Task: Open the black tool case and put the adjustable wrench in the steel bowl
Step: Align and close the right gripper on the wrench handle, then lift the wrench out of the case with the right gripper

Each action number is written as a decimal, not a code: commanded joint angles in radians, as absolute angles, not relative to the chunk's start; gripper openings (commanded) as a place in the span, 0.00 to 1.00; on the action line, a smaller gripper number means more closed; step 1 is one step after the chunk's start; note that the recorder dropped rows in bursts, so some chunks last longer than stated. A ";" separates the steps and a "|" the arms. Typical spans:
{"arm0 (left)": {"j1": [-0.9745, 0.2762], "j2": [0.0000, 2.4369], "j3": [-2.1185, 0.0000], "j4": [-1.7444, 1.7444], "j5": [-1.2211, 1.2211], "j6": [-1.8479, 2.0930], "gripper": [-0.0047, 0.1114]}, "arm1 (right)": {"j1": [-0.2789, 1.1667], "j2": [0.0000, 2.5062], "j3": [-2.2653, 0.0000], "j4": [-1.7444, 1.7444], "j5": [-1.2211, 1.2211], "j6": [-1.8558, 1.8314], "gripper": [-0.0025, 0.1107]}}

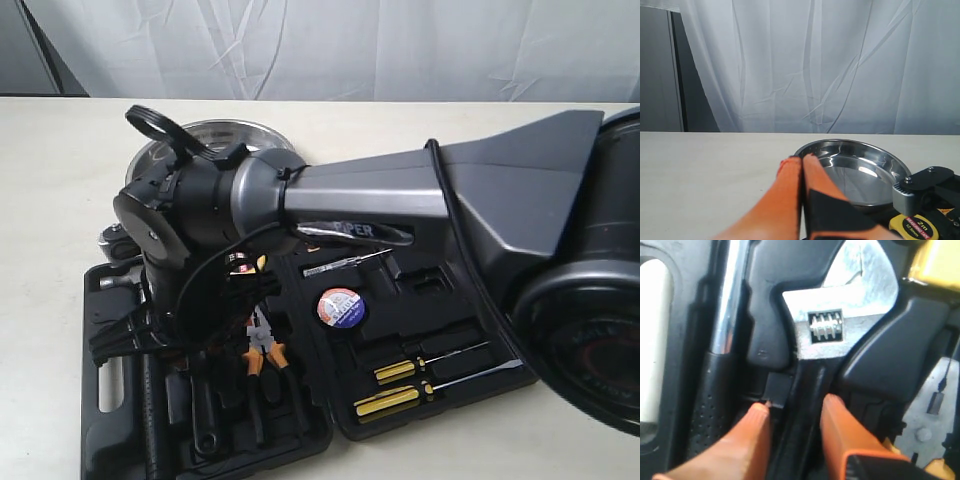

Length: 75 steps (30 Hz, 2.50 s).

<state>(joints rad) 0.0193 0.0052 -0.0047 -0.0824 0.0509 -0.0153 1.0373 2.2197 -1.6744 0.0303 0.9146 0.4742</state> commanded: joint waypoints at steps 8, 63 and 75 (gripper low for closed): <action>0.008 0.000 0.000 -0.084 0.050 -0.016 0.04 | 1.035 2.240 -1.670 0.009 0.912 0.488 0.32; 0.008 0.000 0.000 -0.084 0.052 -0.016 0.04 | 1.023 2.107 -1.670 -0.126 0.929 0.419 0.01; 0.008 0.000 0.000 -0.084 0.049 -0.016 0.04 | 0.993 2.082 -1.670 -0.413 0.791 0.416 0.01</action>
<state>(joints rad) 0.0193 0.0052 -0.0047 -0.0824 0.0509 -0.0153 1.0189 2.0951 -1.6664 -0.3437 0.8808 0.4216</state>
